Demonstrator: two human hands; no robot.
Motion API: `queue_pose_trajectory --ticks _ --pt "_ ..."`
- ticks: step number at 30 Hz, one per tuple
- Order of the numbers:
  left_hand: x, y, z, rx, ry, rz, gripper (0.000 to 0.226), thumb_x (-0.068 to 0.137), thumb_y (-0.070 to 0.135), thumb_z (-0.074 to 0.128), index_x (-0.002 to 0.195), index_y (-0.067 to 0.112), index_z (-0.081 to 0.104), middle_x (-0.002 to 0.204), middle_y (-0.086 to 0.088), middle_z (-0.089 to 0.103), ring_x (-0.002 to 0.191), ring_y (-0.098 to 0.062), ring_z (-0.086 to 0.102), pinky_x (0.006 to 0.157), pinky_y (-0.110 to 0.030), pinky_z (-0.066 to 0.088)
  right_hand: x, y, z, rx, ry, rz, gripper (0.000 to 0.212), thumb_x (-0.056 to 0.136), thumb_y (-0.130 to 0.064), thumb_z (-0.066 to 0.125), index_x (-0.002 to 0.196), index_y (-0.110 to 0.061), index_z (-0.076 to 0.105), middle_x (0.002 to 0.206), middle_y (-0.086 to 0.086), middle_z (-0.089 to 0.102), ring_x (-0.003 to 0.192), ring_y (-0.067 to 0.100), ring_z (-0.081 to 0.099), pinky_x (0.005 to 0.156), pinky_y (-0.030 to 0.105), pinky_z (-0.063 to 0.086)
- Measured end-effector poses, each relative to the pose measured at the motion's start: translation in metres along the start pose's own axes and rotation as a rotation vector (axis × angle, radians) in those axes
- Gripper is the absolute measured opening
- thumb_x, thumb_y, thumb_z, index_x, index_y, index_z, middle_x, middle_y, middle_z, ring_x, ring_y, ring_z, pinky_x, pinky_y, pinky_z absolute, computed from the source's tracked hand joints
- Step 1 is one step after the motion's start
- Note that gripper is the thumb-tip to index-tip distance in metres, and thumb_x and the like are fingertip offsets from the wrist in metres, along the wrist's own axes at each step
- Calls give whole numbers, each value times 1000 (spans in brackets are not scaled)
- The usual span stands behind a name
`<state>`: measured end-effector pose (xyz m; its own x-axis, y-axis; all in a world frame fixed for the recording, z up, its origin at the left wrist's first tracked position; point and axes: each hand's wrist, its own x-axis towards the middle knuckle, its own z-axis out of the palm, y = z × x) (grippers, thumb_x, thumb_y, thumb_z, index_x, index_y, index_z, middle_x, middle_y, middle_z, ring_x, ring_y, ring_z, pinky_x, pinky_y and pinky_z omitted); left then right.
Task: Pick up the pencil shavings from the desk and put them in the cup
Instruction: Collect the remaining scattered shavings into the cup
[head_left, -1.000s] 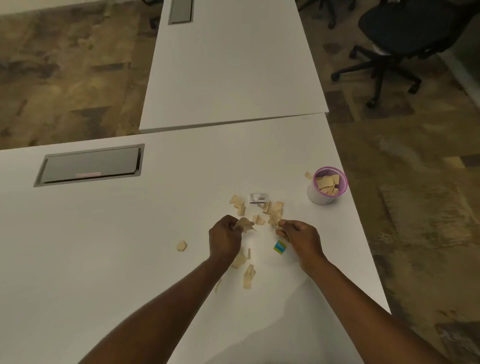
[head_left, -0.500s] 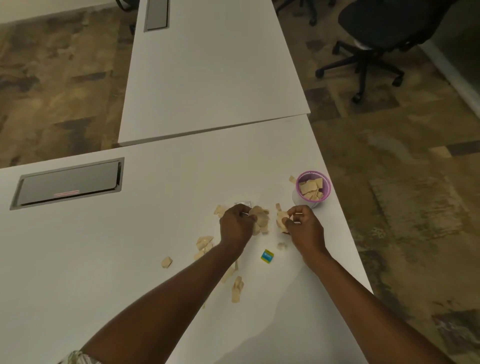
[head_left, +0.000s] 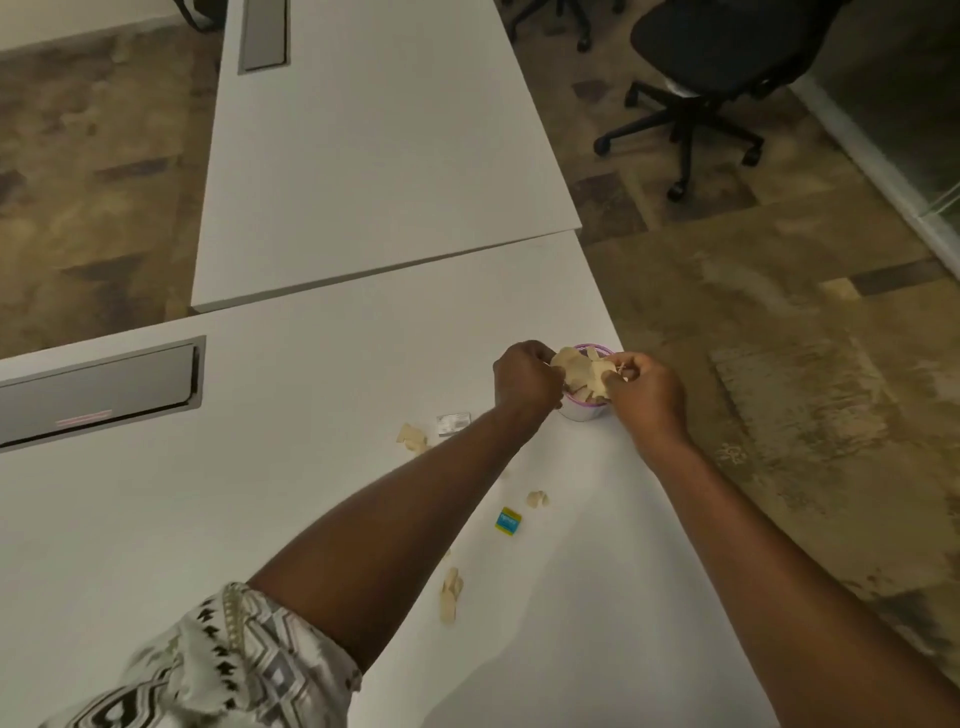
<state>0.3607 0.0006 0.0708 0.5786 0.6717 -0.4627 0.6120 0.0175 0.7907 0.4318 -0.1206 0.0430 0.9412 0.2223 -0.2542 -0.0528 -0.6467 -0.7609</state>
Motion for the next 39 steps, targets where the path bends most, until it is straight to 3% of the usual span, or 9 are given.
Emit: queue_pose_trajectory --ticks 6,9,12,15,18,21,29,32,39 --pt "14 11 22 90 -75 11 17 81 -7 62 95 -4 72 97 -25 73 90 -40 73 82 -46 62 18 -6 -4 29 -64 99 27 84 -15 61 109 -15 70 104 9 73 93 27 69 83 39 59" --pt "17 13 24 134 -112 36 17 86 -2 64 101 -3 72 104 -24 72 96 -39 71 85 -45 61 22 -7 -8 65 -101 133 39 82 -16 60 120 -14 67 113 8 72 100 27 68 89 42 57" --pt "20 10 23 133 -103 56 17 86 1 66 101 0 73 105 -21 72 92 -37 72 82 -45 62 22 -6 -11 33 -92 100 37 82 -14 61 119 -12 68 113 7 72 100 23 67 88 36 57" --pt "22 4 17 156 -51 83 15 86 6 65 97 9 74 101 -13 74 89 -32 73 81 -42 62 13 -3 -11 -133 -75 -102 31 86 -14 60 116 -14 69 113 5 71 94 21 64 74 20 48" --pt "24 -7 9 222 18 133 9 85 12 65 88 16 72 99 -5 74 81 -23 68 75 -30 57 2 5 -3 -373 -162 -408 38 85 -21 64 123 -19 64 123 6 65 104 26 63 82 28 52" --pt "26 -25 -2 295 53 140 8 88 16 64 92 20 71 103 -2 73 86 -20 65 79 -27 52 -5 15 12 -586 -328 -524 49 86 -29 68 131 -14 56 133 5 59 119 28 57 92 37 53" --pt "34 -62 -16 587 -3 282 24 93 15 55 113 15 69 113 -7 66 102 -27 64 82 -33 51 8 14 33 -857 -394 -467 48 89 -40 62 127 -13 55 132 5 59 118 28 58 94 38 47" --pt "43 -68 -14 738 -79 391 34 94 14 55 127 15 63 124 -8 62 110 -30 60 87 -39 53 13 12 38 -857 -408 -439 47 90 -39 62 128 -12 54 132 4 60 118 28 58 94 38 47" --pt "61 -70 -2 1009 -232 553 46 89 9 54 135 10 51 145 -10 48 122 -34 50 95 -43 48 16 12 39 -803 -395 -417 42 90 -38 64 124 -14 57 124 3 65 110 26 63 86 33 50"
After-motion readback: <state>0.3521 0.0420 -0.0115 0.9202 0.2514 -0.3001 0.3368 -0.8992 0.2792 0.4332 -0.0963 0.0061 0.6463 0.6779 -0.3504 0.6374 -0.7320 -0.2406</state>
